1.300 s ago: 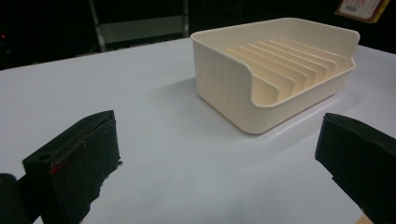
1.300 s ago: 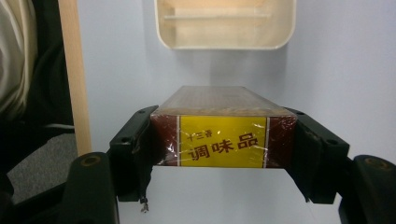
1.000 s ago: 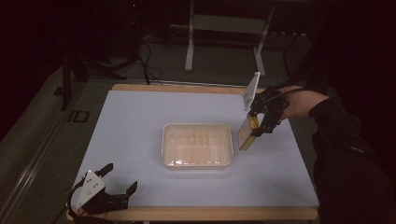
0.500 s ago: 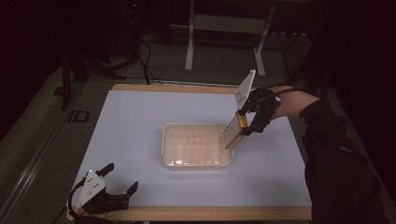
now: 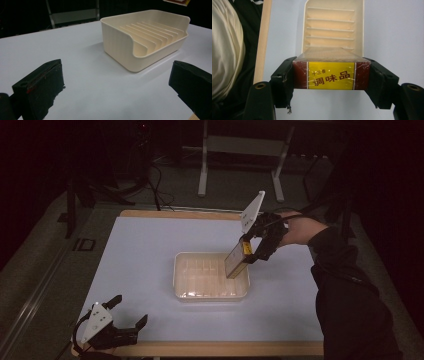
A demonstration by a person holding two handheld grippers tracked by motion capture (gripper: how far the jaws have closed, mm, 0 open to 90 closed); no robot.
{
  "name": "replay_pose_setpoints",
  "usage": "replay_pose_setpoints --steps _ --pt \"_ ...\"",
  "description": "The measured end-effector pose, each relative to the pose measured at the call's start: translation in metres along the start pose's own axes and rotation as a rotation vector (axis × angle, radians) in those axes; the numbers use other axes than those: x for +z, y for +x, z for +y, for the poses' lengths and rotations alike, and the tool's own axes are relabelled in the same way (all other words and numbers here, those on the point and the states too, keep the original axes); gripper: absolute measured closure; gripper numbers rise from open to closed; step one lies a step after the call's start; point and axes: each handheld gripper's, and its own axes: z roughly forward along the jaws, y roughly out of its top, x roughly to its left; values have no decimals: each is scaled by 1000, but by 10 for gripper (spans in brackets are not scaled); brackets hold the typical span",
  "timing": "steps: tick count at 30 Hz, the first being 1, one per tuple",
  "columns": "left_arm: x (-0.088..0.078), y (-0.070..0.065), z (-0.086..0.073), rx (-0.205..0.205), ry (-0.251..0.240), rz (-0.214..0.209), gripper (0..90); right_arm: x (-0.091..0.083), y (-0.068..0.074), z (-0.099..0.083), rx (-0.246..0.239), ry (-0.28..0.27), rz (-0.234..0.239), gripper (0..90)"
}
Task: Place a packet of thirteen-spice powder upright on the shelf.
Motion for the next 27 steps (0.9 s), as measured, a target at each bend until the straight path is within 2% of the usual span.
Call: replay_pose_setpoints --steps 13,27 --pt "0 0 0 3 3 -2 0 20 -5 19 -16 -61 5 320" --pt "0 1 0 5 4 -5 0 43 -14 34 9 -126 6 320"
